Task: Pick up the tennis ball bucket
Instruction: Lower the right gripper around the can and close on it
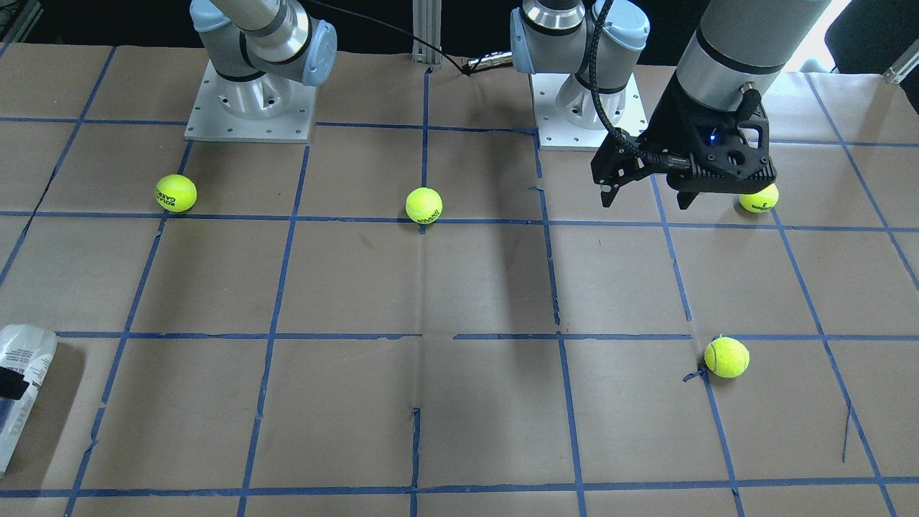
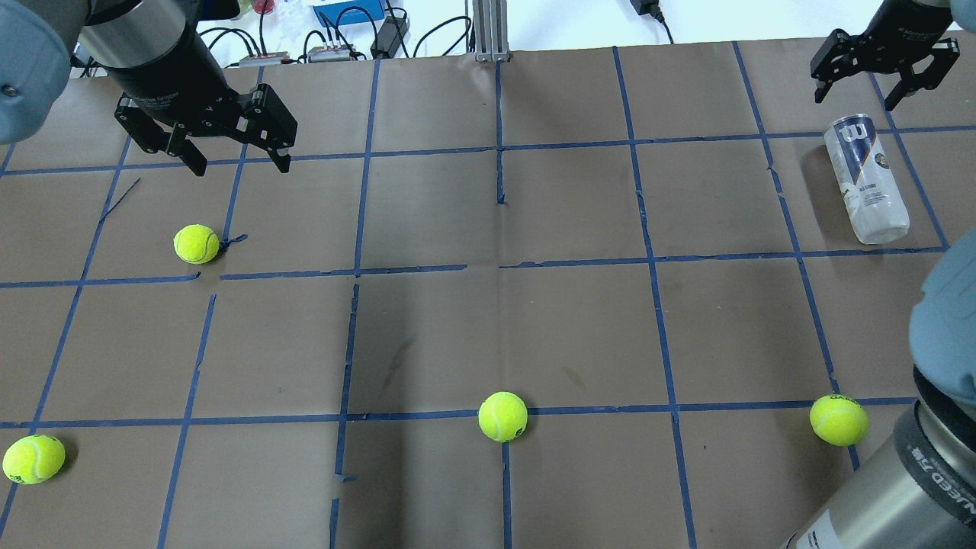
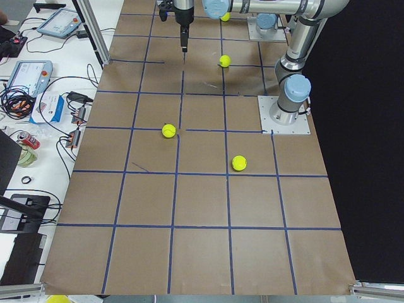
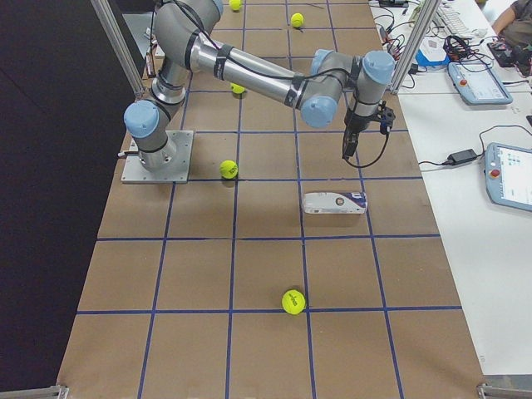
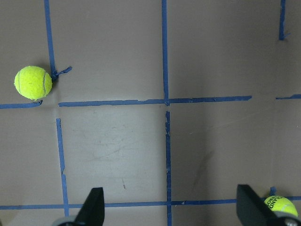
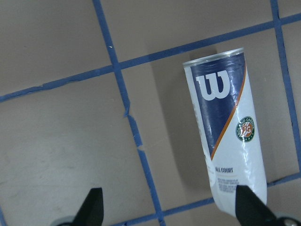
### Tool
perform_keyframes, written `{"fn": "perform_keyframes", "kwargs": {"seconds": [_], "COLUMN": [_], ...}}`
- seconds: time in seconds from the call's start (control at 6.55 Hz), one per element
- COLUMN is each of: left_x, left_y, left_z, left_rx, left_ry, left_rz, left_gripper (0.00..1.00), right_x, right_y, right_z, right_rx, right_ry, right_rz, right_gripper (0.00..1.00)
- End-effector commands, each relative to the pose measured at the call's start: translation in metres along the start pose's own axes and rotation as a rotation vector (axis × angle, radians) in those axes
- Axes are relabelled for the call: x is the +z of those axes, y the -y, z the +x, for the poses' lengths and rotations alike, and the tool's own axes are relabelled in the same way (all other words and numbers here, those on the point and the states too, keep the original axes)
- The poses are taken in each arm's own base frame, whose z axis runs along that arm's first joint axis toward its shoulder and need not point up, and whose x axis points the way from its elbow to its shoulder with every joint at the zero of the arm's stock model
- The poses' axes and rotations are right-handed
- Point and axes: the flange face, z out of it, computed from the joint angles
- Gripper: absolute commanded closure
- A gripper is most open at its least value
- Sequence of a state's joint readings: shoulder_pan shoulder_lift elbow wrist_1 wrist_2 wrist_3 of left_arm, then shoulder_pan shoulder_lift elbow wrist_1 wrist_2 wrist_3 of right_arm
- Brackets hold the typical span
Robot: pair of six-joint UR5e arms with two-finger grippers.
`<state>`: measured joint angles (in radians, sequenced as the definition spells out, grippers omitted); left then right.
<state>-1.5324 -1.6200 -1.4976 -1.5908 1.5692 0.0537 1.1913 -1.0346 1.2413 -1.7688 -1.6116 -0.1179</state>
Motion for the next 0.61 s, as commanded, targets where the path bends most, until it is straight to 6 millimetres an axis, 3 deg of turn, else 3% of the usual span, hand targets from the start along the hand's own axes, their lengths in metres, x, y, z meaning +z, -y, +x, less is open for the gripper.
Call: {"fn": "perform_keyframes", "kwargs": {"seconds": [0.0, 0.15, 0.31, 0.46], "left_x": [0.000, 0.000, 0.000, 0.000], "left_y": [0.000, 0.000, 0.000, 0.000], "left_z": [0.000, 0.000, 0.000, 0.000], "left_rx": [0.000, 0.000, 0.000, 0.000], "left_ry": [0.000, 0.000, 0.000, 0.000], "left_rz": [0.001, 0.001, 0.001, 0.001], "left_gripper": [0.00, 0.00, 0.00, 0.00], "right_x": [0.061, 0.101, 0.122, 0.112], "right_y": [0.012, 0.028, 0.027, 0.030], "right_z": [0.017, 0.019, 0.019, 0.027], "right_rx": [0.019, 0.021, 0.013, -0.034], "right_ry": [-0.008, -0.013, -0.016, -0.094], "right_rz": [-0.033, 0.015, -0.008, -0.002], "right_gripper": [0.00, 0.00, 0.00, 0.00]}}
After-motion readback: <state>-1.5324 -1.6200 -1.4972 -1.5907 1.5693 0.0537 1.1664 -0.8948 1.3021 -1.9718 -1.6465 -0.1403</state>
